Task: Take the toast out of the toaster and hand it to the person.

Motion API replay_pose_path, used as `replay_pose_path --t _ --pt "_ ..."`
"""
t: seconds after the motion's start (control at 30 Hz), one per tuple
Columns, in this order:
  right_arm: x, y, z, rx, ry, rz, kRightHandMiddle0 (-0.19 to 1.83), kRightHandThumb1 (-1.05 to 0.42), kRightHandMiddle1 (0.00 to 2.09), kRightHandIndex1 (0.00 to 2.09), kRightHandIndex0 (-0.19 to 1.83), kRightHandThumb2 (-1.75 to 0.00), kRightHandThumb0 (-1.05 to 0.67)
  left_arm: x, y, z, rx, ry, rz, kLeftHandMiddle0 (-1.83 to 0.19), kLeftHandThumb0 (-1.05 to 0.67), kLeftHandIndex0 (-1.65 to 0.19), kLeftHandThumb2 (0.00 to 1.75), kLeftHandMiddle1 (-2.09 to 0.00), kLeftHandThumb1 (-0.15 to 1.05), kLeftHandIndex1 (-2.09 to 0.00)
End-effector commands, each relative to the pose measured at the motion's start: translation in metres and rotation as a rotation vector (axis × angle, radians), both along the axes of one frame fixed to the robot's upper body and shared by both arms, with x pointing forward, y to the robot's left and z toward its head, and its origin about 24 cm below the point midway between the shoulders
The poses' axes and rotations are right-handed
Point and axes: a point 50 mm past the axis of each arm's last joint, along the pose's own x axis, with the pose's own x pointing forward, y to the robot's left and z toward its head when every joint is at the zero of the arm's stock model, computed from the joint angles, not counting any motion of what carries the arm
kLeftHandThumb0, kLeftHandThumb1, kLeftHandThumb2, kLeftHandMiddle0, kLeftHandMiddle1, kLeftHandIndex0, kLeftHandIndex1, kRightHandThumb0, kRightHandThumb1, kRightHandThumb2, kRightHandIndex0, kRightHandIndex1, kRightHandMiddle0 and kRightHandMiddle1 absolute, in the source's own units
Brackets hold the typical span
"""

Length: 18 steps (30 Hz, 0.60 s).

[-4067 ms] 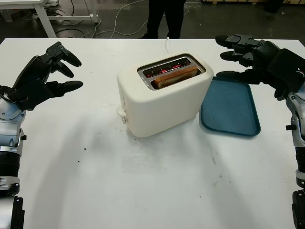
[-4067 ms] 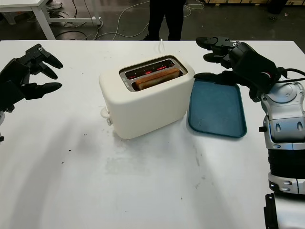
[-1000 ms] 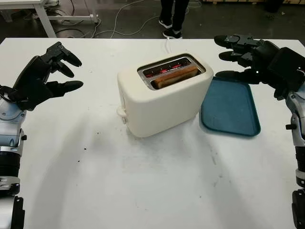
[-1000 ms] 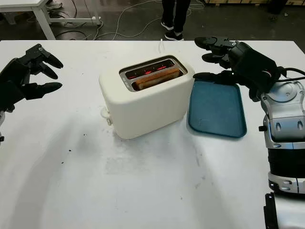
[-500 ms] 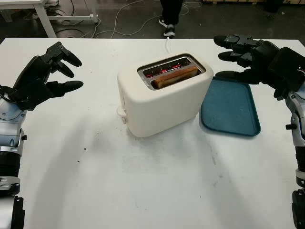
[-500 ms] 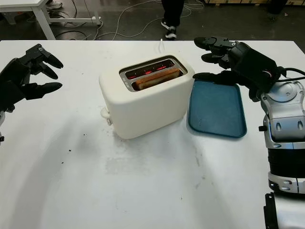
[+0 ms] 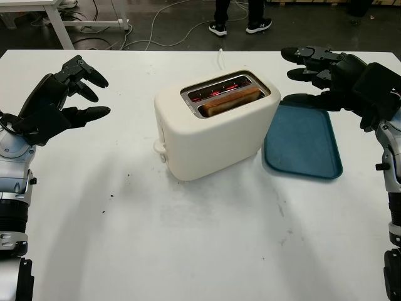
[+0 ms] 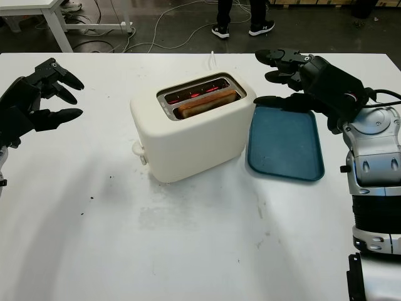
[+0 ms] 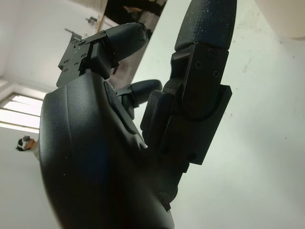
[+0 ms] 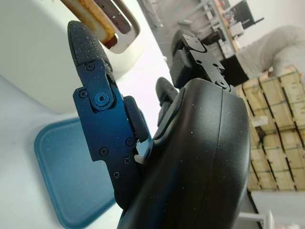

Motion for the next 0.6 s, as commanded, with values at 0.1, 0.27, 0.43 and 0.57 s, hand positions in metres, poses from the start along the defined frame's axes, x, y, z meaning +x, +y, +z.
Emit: replay_pose_path --t 0.1,0.27,0.43,0.57 --pt "0.0002 0.0015 0.0050 0.013 -0.017 0.008 0.28 -0.79 0.00 0.54 0.00 0.00 -0.66 -0.0008 0.0009 0.0035 0.000 -0.017 0.002 -0.11 -1.05 -0.08 0.24 -1.63 0.92 -1.54" --pt "-0.0003 0.0015 0.0049 0.014 -0.018 0.005 0.28 -0.79 0.00 0.54 0.00 0.00 -0.66 -0.0010 0.0011 0.0034 -0.003 -0.018 0.001 -0.11 -1.05 -0.08 0.23 -1.63 0.92 -1.54" --pt "0.0002 0.0014 0.0045 0.013 -0.013 0.006 0.28 -0.80 0.00 0.53 0.00 0.00 -0.66 -0.0008 0.0007 0.0034 -0.003 -0.021 -0.001 -0.12 -1.05 -0.09 0.25 -1.63 0.92 -1.54" --pt "0.0007 0.0012 0.0038 0.023 -0.007 0.011 0.27 -0.79 0.00 0.51 0.00 0.00 -0.65 -0.0013 0.0005 0.0034 -0.007 -0.021 -0.004 -0.11 -1.05 -0.09 0.23 -1.63 0.92 -1.54"
